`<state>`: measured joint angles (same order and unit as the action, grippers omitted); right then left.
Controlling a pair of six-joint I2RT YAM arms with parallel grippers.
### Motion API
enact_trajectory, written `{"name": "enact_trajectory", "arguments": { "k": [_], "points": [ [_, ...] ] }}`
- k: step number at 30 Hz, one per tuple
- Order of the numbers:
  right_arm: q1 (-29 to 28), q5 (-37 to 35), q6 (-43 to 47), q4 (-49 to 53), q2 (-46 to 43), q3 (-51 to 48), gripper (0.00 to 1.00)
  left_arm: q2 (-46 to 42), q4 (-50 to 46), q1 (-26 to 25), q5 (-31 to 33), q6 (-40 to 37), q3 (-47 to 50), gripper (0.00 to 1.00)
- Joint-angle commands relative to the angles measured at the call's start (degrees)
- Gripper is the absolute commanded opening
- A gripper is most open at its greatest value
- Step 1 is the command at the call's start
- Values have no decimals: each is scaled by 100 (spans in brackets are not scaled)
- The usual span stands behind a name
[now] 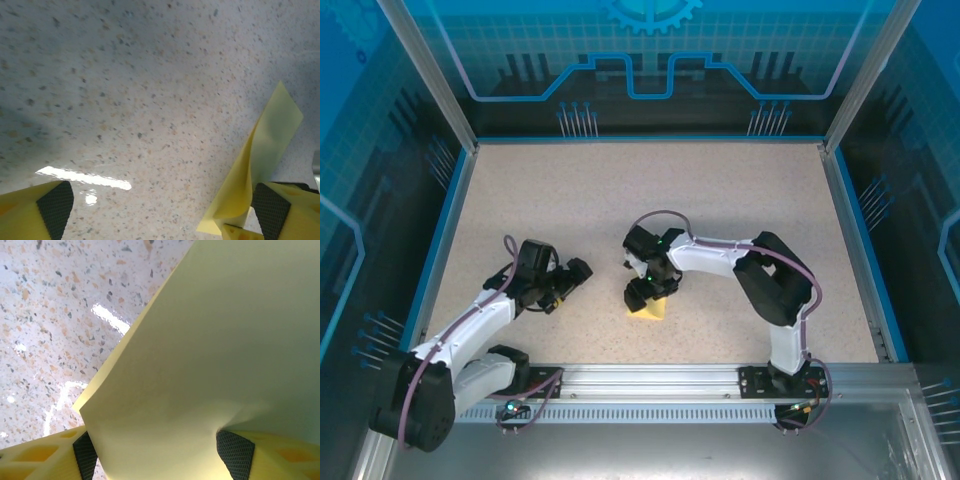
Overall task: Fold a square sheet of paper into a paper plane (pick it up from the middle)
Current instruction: Fold the triangle a second time at the center of the table.
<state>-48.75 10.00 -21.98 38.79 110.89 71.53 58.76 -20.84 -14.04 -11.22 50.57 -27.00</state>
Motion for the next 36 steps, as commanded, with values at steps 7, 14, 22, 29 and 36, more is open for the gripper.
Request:
{"name": "enact_trajectory", "arguments": {
  "k": [7,14,22,29,36],
  "points": [
    [540,1269,870,-1176,353,-886,68,159,2026,-209,-1920,332,489,74],
    [701,1346,897,-1214,287,-932,67,1062,2885,-1073,-1830,659,387,45],
    [706,1344,853,-1224,285,-932,67,2144,3405,-1593,-1725,862,167,18],
    [709,1399,844,-1285,266,-956,67,2635,3648,-1836,-1731,885,-43,14],
    [710,1588,850,-1494,50,-1089,67,3028,3383,-1953,-1453,818,-115,4]
  ]
}}
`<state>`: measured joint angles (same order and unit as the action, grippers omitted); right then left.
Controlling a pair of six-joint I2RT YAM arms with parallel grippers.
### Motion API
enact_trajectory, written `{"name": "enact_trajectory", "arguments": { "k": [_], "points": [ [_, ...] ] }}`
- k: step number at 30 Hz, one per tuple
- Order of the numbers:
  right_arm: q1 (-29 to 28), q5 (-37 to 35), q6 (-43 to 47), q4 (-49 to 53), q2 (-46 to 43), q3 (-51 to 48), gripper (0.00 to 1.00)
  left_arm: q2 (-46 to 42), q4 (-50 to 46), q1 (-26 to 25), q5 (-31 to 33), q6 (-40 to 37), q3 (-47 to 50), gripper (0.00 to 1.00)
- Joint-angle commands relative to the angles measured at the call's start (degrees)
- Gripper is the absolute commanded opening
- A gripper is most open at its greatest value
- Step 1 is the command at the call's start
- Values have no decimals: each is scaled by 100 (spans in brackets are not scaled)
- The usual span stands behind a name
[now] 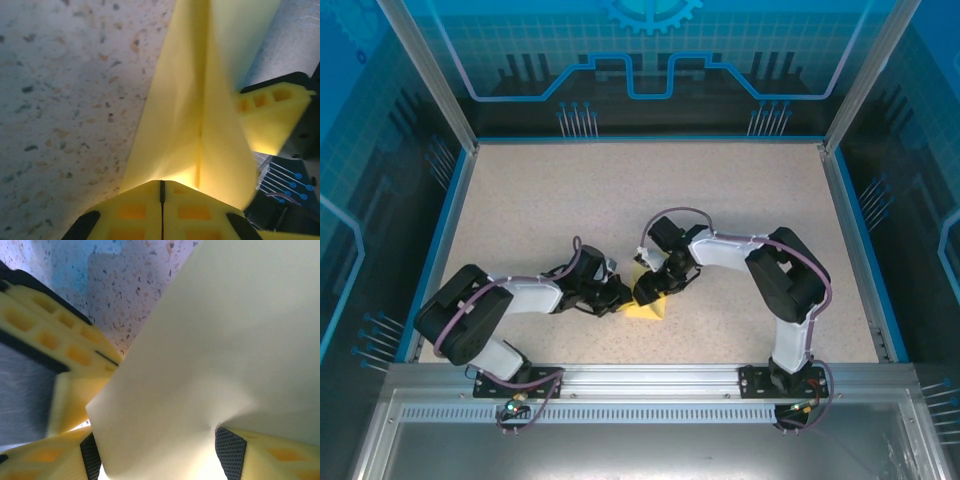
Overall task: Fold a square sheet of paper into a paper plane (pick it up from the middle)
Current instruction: Fold the triangle a second time at the center of the table.
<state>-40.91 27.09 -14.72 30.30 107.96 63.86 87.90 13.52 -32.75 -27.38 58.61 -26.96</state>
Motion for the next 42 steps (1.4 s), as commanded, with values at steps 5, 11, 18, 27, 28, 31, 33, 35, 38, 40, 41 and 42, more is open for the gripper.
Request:
{"name": "enact_trajectory", "arguments": {
  "k": [5,11,18,27,28,31,33,35,38,40,41,42],
  "points": [
    [-50,148,128,-882,-31,-408,68,23,-433,-78,439,-73,-92,0],
    [64,169,-157,-1128,-771,-387,74,-123,-701,-77,584,-163,-82,0],
    [260,-655,-671,-951,-1166,-359,69,-95,-642,-76,558,-157,-84,0],
    [291,-1514,-1112,-659,-553,-177,49,-128,-630,-80,534,-150,-82,0],
    [291,-1454,-1108,-691,-534,-177,48,-132,-636,-73,525,-157,-81,0],
    [296,-1309,-1085,-684,-401,-96,45,-165,-631,-84,505,-165,-82,0],
    [301,-1198,-1077,-669,-265,-12,38,-193,-631,-82,497,-161,-90,0],
    [309,-1159,-1102,-649,-138,62,30,-218,-631,-75,488,-165,-99,0],
    [336,-1200,-1131,-600,3,126,23,-274,-640,-75,453,-174,-109,0],
    [352,-1246,-1149,-581,55,114,23,-329,-643,-80,431,-183,-116,0],
    [363,-1272,-1147,-565,82,105,23,-372,-648,-81,410,-190,-116,0],
    [369,-1316,-1140,-538,110,104,23,-427,-641,-82,386,-201,-116,0]
  ]
}}
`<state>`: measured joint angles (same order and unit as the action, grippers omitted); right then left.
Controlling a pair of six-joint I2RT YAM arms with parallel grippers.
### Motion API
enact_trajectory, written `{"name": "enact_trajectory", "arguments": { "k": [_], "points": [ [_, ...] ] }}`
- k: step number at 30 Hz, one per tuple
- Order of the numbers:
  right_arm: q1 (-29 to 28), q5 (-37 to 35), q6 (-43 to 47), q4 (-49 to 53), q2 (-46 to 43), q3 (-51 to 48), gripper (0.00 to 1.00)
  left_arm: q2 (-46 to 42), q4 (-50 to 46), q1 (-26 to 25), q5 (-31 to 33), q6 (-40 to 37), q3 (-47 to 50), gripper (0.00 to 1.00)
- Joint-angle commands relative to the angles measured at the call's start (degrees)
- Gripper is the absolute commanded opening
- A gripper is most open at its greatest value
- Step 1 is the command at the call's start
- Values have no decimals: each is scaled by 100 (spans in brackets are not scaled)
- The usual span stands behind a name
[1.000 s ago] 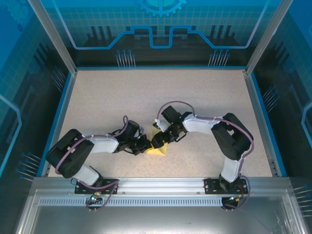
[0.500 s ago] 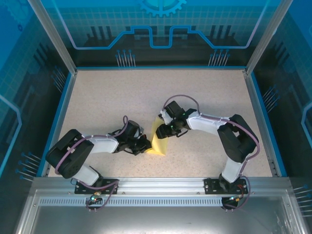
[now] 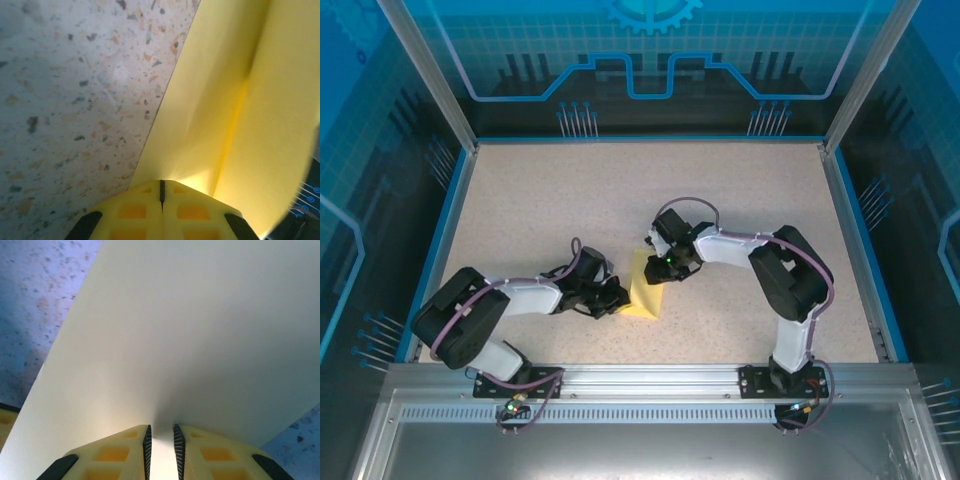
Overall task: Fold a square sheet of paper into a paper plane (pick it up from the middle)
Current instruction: Fold the triangle a second time at the center of the table.
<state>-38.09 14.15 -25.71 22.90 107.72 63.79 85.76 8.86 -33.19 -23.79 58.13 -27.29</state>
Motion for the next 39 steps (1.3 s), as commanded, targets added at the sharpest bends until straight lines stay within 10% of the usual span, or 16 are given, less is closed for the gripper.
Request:
{"name": "enact_trajectory", "arguments": {
  "k": [1,17,39],
  "points": [
    [91,-50,-38,223,151,108,23,-264,-179,-30,6,-168,-84,0],
    [109,-66,1,302,285,38,24,-454,737,-43,-618,-28,-39,17],
    [313,716,-532,-341,-860,-392,33,379,1148,-47,-559,85,-242,10]
  ]
}}
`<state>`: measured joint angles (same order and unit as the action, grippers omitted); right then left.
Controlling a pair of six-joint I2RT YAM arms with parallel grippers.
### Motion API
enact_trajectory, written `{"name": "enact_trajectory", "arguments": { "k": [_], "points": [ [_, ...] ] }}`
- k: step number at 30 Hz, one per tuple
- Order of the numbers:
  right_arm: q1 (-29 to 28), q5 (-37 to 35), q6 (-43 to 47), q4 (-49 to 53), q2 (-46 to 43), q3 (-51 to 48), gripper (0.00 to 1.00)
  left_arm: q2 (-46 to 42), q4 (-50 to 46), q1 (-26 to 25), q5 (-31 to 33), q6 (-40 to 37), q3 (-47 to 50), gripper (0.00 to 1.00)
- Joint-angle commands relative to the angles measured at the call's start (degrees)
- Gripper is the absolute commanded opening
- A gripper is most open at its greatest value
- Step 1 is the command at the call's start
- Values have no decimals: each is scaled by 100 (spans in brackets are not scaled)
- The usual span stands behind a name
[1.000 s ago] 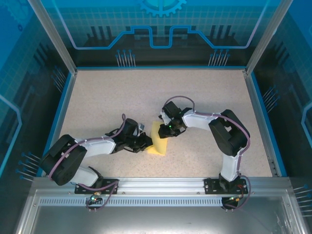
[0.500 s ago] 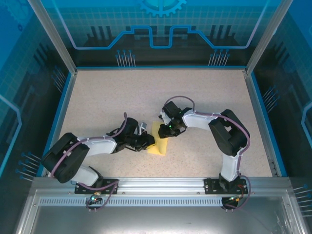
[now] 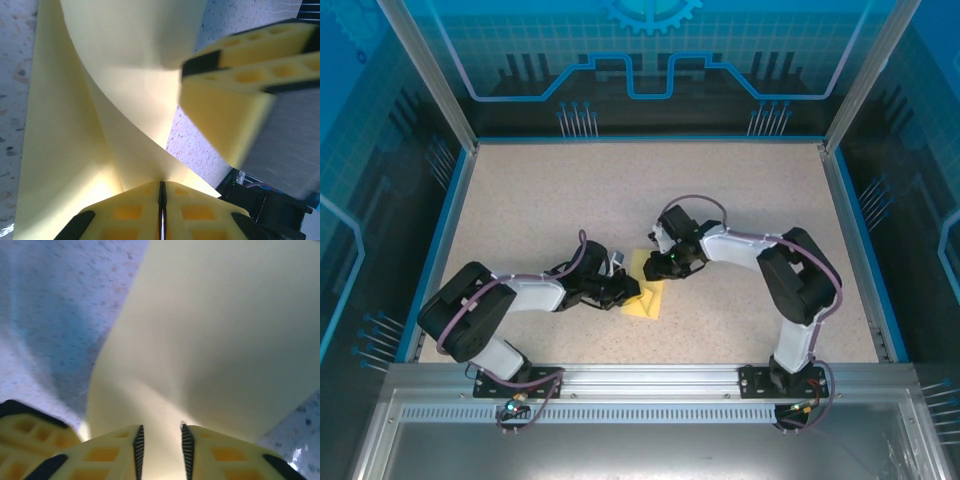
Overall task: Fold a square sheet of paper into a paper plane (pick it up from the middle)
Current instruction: Fold the triangle a second time at the center of the table.
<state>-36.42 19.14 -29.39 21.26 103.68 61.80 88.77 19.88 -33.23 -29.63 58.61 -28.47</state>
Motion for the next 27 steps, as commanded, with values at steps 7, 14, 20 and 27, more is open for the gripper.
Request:
{"name": "enact_trajectory", "arguments": {
  "k": [7,14,20,27],
  "points": [
    [315,1209,209,-487,-1018,-902,46,150,83,-33,23,52,-159,9],
    [172,1726,387,-493,-853,-1057,45,143,60,-40,49,59,-150,7],
    [83,1569,392,-419,-536,-922,39,123,26,-40,47,55,-163,7],
    [31,1680,460,-524,-366,-957,34,121,4,-40,70,55,-162,7]
  ]
}}
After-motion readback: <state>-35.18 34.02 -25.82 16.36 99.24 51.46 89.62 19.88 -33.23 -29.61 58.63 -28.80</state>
